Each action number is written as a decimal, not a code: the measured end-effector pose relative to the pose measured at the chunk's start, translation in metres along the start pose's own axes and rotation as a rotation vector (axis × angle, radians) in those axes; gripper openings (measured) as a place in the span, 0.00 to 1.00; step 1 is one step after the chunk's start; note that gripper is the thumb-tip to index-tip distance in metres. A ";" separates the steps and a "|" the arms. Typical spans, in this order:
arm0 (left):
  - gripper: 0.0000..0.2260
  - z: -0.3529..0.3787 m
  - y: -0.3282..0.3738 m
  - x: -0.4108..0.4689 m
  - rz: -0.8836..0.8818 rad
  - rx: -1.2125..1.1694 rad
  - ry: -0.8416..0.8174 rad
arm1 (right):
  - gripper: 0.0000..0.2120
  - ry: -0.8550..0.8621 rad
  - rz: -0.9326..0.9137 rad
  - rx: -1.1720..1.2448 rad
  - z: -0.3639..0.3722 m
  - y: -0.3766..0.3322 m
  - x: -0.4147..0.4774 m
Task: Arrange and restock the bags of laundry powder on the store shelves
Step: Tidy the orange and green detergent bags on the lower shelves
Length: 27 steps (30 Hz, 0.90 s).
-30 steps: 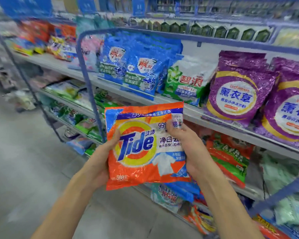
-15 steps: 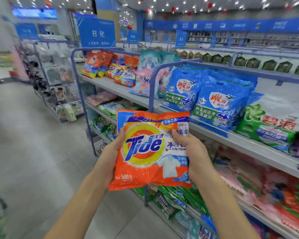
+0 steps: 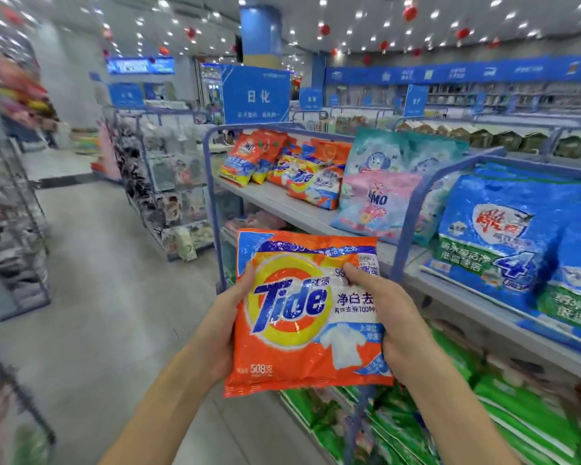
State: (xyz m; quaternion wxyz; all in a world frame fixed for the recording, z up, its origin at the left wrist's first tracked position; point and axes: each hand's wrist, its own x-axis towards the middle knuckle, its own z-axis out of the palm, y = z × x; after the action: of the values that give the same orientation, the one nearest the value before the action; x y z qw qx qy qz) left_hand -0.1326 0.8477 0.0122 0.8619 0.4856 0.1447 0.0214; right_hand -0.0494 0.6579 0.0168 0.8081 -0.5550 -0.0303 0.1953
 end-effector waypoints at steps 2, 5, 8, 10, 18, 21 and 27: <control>0.26 -0.018 0.021 0.029 0.015 0.003 0.027 | 0.11 -0.014 -0.007 0.000 0.021 0.001 0.038; 0.24 -0.045 0.051 0.067 0.034 0.012 0.093 | 0.11 -0.040 0.000 0.003 0.058 0.004 0.089; 0.23 -0.075 0.078 0.102 0.035 0.034 0.137 | 0.11 -0.075 0.042 0.022 0.090 0.011 0.134; 0.23 -0.094 0.095 0.128 0.032 0.030 0.154 | 0.19 -0.082 0.058 0.026 0.110 0.016 0.166; 0.22 -0.180 0.169 0.245 0.009 0.040 0.164 | 0.21 -0.051 0.082 0.102 0.194 0.038 0.297; 0.21 -0.211 0.202 0.287 0.001 0.061 0.142 | 0.20 -0.013 0.074 0.134 0.227 0.043 0.342; 0.24 -0.245 0.258 0.408 0.080 0.104 -0.071 | 0.27 0.135 0.044 0.165 0.263 0.055 0.425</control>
State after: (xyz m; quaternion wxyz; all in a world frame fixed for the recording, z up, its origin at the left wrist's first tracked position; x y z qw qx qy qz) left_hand 0.2186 1.2595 0.0170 0.8386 0.5355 0.0954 0.0310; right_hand 0.2567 1.0557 -0.0044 0.8468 -0.4989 0.0528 0.1769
